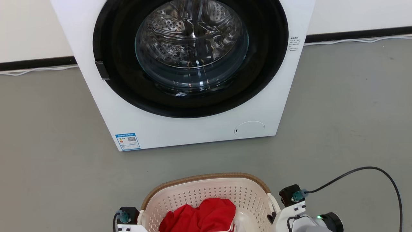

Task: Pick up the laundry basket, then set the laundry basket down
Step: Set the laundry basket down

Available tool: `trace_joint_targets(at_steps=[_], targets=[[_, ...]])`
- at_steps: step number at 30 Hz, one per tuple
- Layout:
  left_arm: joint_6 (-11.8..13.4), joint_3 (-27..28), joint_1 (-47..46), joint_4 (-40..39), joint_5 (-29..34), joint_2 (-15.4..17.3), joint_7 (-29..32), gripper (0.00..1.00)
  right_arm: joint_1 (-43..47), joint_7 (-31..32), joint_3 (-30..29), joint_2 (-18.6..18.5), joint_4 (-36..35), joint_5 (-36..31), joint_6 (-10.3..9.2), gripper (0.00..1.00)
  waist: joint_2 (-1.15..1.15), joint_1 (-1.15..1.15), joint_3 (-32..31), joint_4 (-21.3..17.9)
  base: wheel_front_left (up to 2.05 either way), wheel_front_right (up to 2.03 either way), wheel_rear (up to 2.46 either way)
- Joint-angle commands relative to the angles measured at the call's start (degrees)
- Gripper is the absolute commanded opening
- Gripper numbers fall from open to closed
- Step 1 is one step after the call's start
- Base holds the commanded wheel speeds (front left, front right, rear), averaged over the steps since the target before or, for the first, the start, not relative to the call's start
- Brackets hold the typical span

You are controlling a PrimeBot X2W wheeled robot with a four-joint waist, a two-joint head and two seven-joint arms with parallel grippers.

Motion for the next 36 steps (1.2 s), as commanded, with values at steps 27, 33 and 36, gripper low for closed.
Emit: trace_joint_targets(at_steps=[27, 33, 36], targets=[[1.30, -1.41, -27.71, -4.69, 2.76, 5.77, -4.17, 0.00, -25.50, -15.46, -3.84, 0.71, 2.98, -3.61, 0.42, 0.00, 0.00, 0.00, 33.38, 1.37, 0.00, 0.00, 0.00], [1.61, -2.02, -31.94, -4.72, 3.36, 6.39, -5.99, 0.00, -29.94, -17.42, -5.42, 0.71, 3.53, -4.46, 0.42, 0.00, 0.00, 0.00, 39.36, 1.09, 0.00, 0.00, 0.00], [1.92, -2.18, -33.26, -4.73, 3.54, 6.70, -7.82, 0.00, -31.30, -17.92, -6.06, 0.71, 3.25, -4.85, 0.42, 0.00, 0.00, 0.00, 41.38, 0.79, 0.00, 0.00, 0.00]])
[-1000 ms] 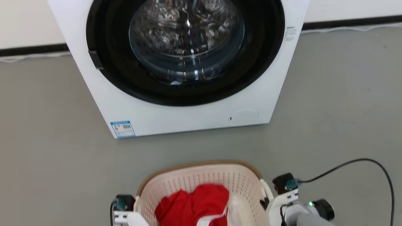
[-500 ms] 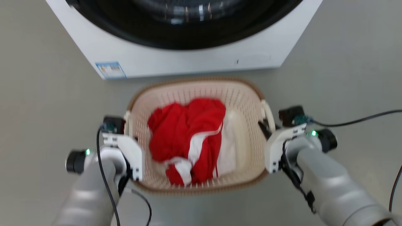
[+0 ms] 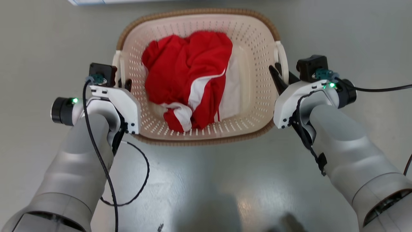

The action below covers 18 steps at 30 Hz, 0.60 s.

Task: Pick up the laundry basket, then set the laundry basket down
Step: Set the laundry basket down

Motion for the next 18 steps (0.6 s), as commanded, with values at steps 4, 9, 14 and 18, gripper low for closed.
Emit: trace_joint_targets(at_steps=[4, 9, 14, 18], targets=[[0.31, 0.21, -2.00, -0.59, 0.75, 1.61, -2.82, 0.00, -1.20, -1.62, -0.48, 0.64, -1.14, -1.44, 0.42, 0.00, 0.00, 0.00, 4.40, -0.47, 0.00, 0.00, 0.00], [0.62, 0.22, -3.37, -0.46, 0.72, 1.94, -4.59, 0.00, -2.43, -1.69, -2.17, 0.64, -1.65, -3.15, 0.42, 0.00, 0.00, 0.00, 6.52, -0.52, 0.00, 0.00, 0.00], [0.80, 0.11, -4.99, -0.46, 0.81, 2.30, -6.17, 0.00, -2.63, -1.71, -5.56, 0.21, -3.39, -6.53, 0.42, 0.00, 0.00, 0.00, 8.86, -0.36, 0.00, 0.00, 0.00], [0.84, -0.19, -5.90, -0.21, 0.95, 2.21, -6.73, 0.00, -1.92, -1.71, -8.06, 0.15, -4.01, -9.35, 0.42, 0.00, 0.00, 0.00, 9.92, -0.04, 0.00, 0.00, 0.00]])
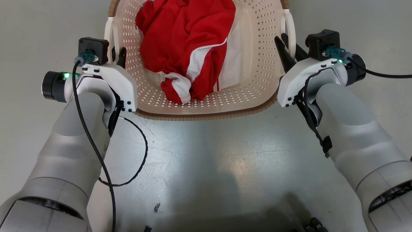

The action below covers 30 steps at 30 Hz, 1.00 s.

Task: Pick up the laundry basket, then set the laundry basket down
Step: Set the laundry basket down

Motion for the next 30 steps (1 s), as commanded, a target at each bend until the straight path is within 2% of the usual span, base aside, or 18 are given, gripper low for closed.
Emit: trace_joint_targets(at_steps=[1, 16, 30], targets=[[0.26, 0.08, -0.62, -0.35, 0.97, 1.86, -1.01, 0.00, 1.52, -0.80, -0.18, 0.79, -1.46, -1.70, 0.42, 0.00, 0.00, 0.00, 0.39, 0.22, 0.00, 0.00, 0.00], [0.14, -0.66, -2.49, 0.82, 0.72, 1.77, -1.67, 0.00, 3.81, -0.81, -7.38, 1.21, -3.25, -8.78, 0.42, 0.00, 0.00, 0.00, 2.13, 0.28, 0.00, 0.00, 0.00], [-0.04, -1.15, -2.95, 1.59, 0.07, 1.30, -1.79, 0.00, 4.57, -0.81, -9.32, 1.26, -4.23, -10.09, 0.42, 0.00, 0.00, 0.00, 2.99, 0.70, 0.00, 0.00, 0.00]])
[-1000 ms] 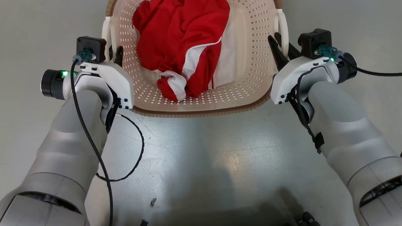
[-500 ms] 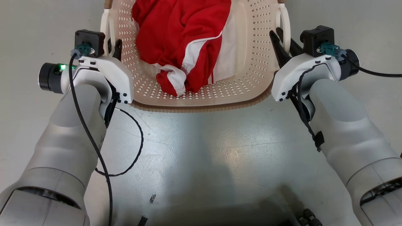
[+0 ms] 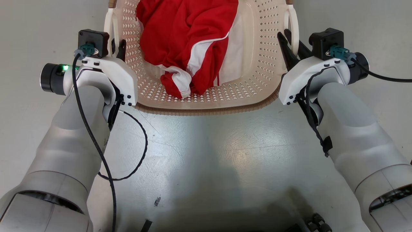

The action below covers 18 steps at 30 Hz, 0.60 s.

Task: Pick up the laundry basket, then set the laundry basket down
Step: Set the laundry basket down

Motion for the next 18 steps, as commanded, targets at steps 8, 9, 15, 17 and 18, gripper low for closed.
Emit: trace_joint_targets(at_steps=[8, 9, 15, 17, 18], targets=[[-0.06, -0.13, -0.72, 0.02, -0.20, 1.70, -0.59, 0.00, 2.56, -0.80, -0.36, 0.77, -1.08, -1.51, 0.41, 0.00, 0.00, -0.01, 0.62, 0.24, 0.00, 0.00, 0.00], [-0.07, -0.15, -0.78, 0.05, -0.25, 1.72, -0.59, 0.00, 2.51, -0.80, -0.47, 0.77, -1.09, -1.61, 0.41, 0.00, 0.00, -0.01, 0.69, 0.27, 0.00, 0.00, 0.00], [-0.07, -0.20, -1.21, 0.15, -0.56, 1.88, -0.60, 0.00, 2.11, -0.80, -1.24, 0.77, -1.12, -2.29, 0.41, 0.00, 0.00, -0.01, 1.24, 0.33, 0.00, 0.00, 0.00], [-0.02, -0.21, -1.31, 0.18, -0.68, 1.85, -0.61, 0.00, 1.94, -0.80, -1.49, 0.77, -1.13, -2.49, 0.41, 0.00, 0.00, -0.01, 1.52, 0.33, 0.00, 0.00, 0.00], [-0.01, -0.22, -1.35, 0.19, -0.73, 1.83, -0.61, 0.00, 1.84, -0.80, -1.63, 0.77, -1.16, -2.59, 0.41, 0.00, 0.00, -0.01, 1.67, 0.34, 0.00, 0.00, 0.00]])
